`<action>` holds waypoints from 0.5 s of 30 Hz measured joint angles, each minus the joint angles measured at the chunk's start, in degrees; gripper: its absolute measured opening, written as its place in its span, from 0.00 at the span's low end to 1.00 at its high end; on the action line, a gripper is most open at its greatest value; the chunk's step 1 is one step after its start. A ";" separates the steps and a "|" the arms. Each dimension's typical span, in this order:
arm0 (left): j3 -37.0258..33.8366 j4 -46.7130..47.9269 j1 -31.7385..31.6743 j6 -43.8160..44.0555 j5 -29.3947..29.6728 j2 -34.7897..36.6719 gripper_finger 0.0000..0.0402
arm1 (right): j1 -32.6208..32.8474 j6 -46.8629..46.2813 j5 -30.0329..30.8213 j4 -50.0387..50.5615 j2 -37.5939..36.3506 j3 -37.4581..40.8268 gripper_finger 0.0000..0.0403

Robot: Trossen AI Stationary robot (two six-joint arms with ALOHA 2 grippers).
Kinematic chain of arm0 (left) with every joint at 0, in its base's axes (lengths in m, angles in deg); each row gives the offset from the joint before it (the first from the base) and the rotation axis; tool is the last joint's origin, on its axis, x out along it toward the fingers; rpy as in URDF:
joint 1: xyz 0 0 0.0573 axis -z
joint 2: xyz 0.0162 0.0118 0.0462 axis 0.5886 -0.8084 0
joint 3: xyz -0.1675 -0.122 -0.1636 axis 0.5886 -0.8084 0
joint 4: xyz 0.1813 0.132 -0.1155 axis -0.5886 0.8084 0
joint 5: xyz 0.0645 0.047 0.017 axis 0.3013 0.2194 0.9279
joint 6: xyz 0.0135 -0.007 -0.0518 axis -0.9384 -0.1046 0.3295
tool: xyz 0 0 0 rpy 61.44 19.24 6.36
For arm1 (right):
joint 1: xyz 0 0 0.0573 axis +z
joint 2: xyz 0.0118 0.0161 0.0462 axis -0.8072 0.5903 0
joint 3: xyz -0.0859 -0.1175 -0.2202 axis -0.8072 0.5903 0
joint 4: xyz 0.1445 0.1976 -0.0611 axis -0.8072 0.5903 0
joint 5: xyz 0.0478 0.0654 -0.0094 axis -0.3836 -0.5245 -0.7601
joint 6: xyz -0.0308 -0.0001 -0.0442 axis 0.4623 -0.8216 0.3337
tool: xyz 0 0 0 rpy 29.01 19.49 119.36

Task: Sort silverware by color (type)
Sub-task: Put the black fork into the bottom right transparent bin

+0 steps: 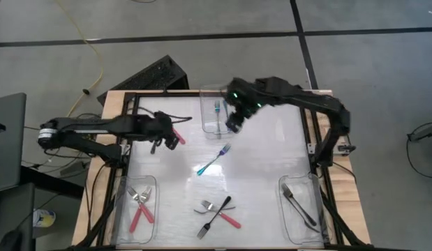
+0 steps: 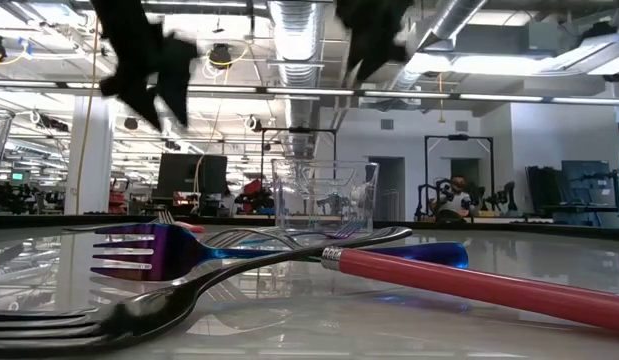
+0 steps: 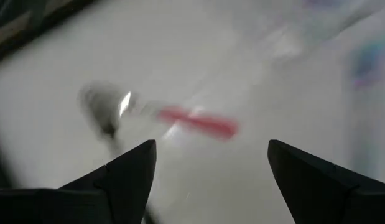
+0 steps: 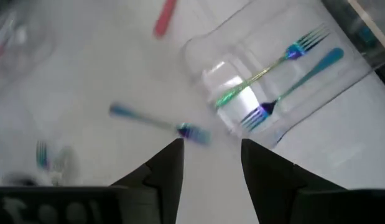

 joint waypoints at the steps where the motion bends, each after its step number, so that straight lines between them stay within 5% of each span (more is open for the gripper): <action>1: -1.01 0.26 -1.40 1.02 0.18 -1.76 0.73 | 1.73 0.59 1.05 1.22 -1.25 0.00 0.45; 8: -4.20 2.32 -10.08 5.93 3.85 -13.60 0.73 | 12.18 0.62 7.60 2.95 -7.85 2.89 0.44; 15: -4.74 -0.16 -17.71 4.12 0.27 -22.79 0.73 | 16.10 -0.52 8.06 3.33 -10.62 8.63 0.44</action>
